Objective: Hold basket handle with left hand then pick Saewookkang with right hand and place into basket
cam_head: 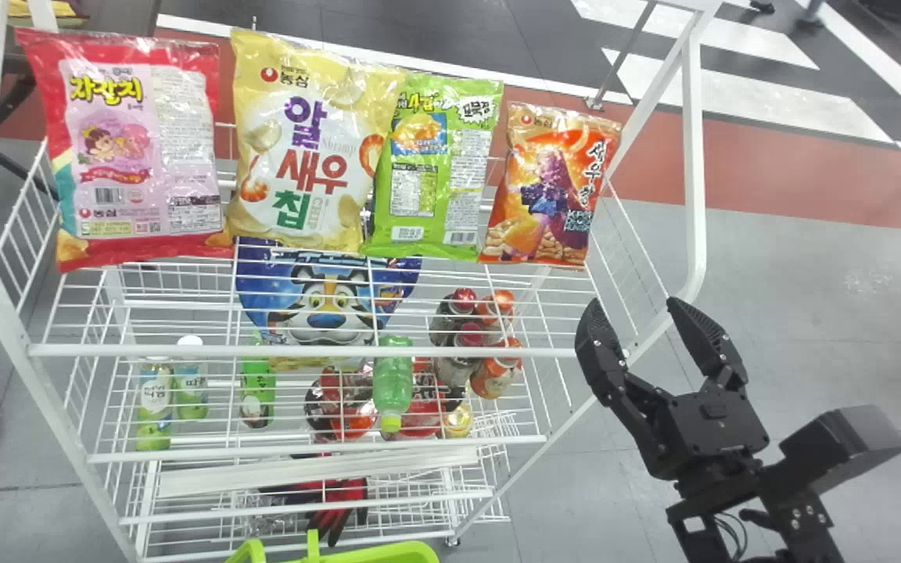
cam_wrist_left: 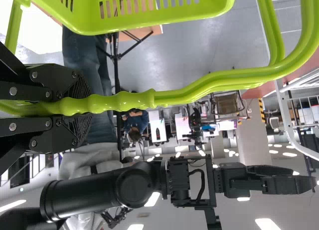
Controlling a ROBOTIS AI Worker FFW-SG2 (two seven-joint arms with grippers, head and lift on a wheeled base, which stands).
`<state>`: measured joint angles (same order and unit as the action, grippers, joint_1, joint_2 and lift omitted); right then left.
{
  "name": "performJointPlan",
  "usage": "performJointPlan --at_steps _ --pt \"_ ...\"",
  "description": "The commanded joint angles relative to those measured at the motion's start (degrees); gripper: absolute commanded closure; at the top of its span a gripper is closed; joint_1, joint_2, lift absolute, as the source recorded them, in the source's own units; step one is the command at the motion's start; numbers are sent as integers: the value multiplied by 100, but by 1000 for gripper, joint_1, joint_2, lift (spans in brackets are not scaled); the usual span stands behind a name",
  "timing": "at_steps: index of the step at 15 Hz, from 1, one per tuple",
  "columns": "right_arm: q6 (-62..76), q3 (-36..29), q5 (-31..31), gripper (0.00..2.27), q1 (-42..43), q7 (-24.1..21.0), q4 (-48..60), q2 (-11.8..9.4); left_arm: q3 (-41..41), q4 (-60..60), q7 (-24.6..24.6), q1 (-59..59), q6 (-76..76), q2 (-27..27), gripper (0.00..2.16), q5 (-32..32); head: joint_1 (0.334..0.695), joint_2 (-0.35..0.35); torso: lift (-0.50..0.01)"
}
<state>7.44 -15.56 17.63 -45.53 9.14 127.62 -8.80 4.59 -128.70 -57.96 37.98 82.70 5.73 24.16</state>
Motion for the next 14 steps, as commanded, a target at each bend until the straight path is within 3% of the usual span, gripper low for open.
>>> performJointPlan --at_steps 1,9,14 --pt "-2 9 -5 137 0 0 0 -8 -11 3 30 16 -13 -2 1764 10 695 -350 -19" --pt "-54 26 -5 137 44 0 -26 -8 -11 12 13 25 -30 7 1764 10 695 -350 -19" --pt "-1601 79 -23 137 1046 0 -229 -26 7 12 4 95 -118 16 1764 -7 695 -350 -19"
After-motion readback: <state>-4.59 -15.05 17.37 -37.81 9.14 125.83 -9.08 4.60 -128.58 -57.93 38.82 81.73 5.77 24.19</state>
